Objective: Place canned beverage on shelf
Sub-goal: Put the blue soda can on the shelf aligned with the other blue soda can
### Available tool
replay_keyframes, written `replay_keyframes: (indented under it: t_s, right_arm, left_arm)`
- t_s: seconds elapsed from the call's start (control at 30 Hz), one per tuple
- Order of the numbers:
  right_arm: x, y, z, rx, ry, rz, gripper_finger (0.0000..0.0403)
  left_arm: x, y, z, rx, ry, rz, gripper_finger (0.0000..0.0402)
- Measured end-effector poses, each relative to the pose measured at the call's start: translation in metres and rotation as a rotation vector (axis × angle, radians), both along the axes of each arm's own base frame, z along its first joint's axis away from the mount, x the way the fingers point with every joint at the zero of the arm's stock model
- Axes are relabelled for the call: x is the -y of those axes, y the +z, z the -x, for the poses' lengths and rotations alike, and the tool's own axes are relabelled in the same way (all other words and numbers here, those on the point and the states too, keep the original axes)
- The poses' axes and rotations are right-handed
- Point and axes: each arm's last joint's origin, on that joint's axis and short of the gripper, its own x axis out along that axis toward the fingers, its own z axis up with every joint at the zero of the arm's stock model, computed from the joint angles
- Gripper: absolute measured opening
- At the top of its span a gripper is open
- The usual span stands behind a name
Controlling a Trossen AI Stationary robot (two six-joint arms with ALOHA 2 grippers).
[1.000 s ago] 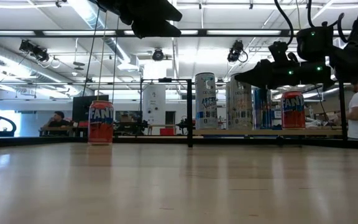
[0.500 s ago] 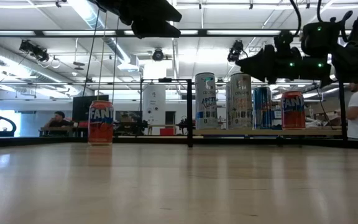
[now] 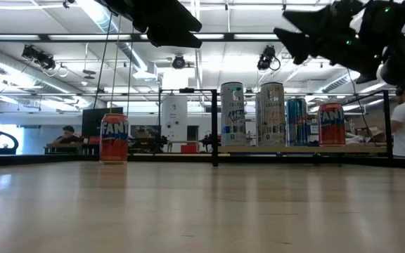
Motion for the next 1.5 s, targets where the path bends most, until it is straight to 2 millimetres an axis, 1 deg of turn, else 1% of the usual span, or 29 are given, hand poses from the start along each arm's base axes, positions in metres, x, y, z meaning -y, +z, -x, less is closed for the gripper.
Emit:
replay_keyframes:
  t_s: [0.13,0.4,0.57,0.7,0.8,0.9,1.0,1.23,1.3,1.37,1.5]
  right_arm:
    - [-0.017,0.005,-0.002,0.020,0.127,-0.004,0.0320]
    - [-0.054,0.008,-0.010,0.032,0.320,-0.011,0.0320]
    - [-0.078,0.013,-0.020,0.045,0.371,0.014,0.0320]
    - [-0.091,0.012,-0.035,-0.036,0.375,0.021,0.0320]
    - [-0.096,0.012,-0.045,-0.095,0.358,0.026,0.0320]
    - [-0.099,0.013,-0.052,-0.142,0.366,0.010,0.0320]
    - [-0.101,0.011,-0.054,-0.180,0.380,0.004,0.0320]
    - [-0.105,0.011,-0.053,-0.180,0.392,0.020,0.0320]
    - [-0.105,0.010,-0.054,-0.185,0.391,0.020,0.0320]
    - [-0.105,0.010,-0.054,-0.185,0.392,0.021,0.0320]
    - [-0.105,0.010,-0.054,-0.185,0.393,0.021,0.0320]
  left_arm:
    - [0.000,0.000,0.000,0.000,0.000,0.000,0.0316]
    - [0.000,0.000,0.000,0.000,-0.001,0.000,0.0316]
    - [0.000,0.000,0.000,0.000,-0.001,0.001,0.0316]
    - [0.001,0.000,0.000,0.001,-0.002,0.007,0.0316]
    - [0.004,0.000,0.001,0.005,0.001,0.035,0.0316]
    - [0.011,0.000,0.002,0.004,-0.015,0.071,0.0316]
    - [0.022,0.000,0.004,-0.003,-0.073,0.088,0.0316]
    - [0.049,0.000,0.011,-0.020,-0.164,0.098,0.0316]
    - [0.058,0.006,0.013,-0.033,-0.184,0.110,0.0316]
    - [0.066,0.017,0.015,-0.066,-0.209,0.102,0.0316]
    - [0.078,0.043,0.024,-0.194,-0.231,0.075,0.0316]
